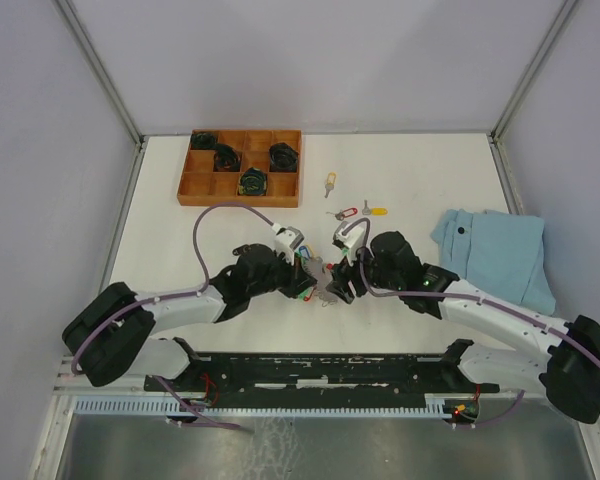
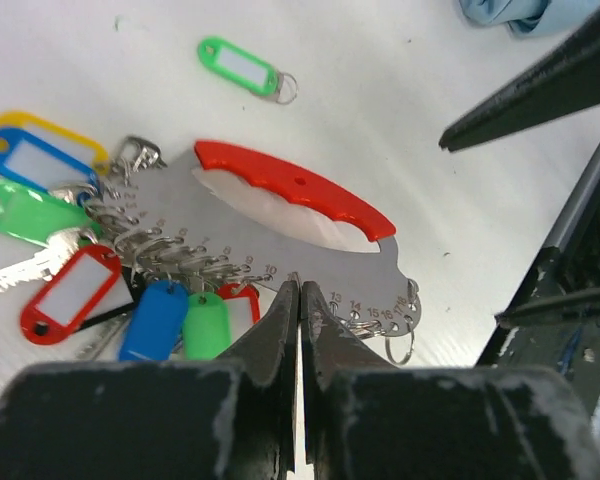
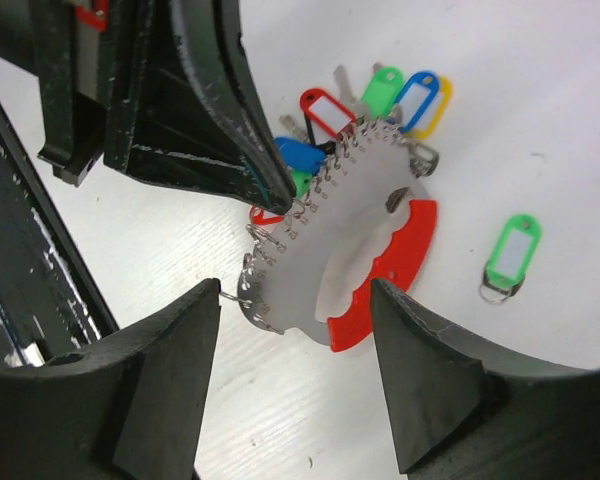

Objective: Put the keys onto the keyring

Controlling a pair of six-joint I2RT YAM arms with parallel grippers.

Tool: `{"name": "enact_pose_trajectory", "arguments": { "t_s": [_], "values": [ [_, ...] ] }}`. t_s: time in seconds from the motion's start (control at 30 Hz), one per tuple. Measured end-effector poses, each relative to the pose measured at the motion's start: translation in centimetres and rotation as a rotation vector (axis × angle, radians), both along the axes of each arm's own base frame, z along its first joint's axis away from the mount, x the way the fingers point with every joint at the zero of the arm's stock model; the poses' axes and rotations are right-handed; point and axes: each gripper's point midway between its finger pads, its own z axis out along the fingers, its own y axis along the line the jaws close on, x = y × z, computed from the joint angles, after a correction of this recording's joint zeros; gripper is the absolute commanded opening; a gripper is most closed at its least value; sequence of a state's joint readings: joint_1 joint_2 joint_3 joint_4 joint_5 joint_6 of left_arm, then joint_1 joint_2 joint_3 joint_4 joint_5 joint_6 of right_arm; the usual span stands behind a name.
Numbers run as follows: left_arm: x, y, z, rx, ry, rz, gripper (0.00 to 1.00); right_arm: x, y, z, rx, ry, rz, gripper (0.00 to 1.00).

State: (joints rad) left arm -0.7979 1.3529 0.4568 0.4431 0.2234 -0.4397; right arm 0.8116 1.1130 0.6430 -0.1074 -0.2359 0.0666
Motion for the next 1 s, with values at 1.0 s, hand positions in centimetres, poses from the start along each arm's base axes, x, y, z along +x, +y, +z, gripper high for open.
{"name": "enact_pose_trajectory", "arguments": {
  "t_s": [1.0],
  "values": [
    [-1.9,1.6,-1.1,0.001,-0.449,-0.226,0.03,1.3,1.8,-1.6,0.065,-0.214,0.128,0.70]
  ]
}}
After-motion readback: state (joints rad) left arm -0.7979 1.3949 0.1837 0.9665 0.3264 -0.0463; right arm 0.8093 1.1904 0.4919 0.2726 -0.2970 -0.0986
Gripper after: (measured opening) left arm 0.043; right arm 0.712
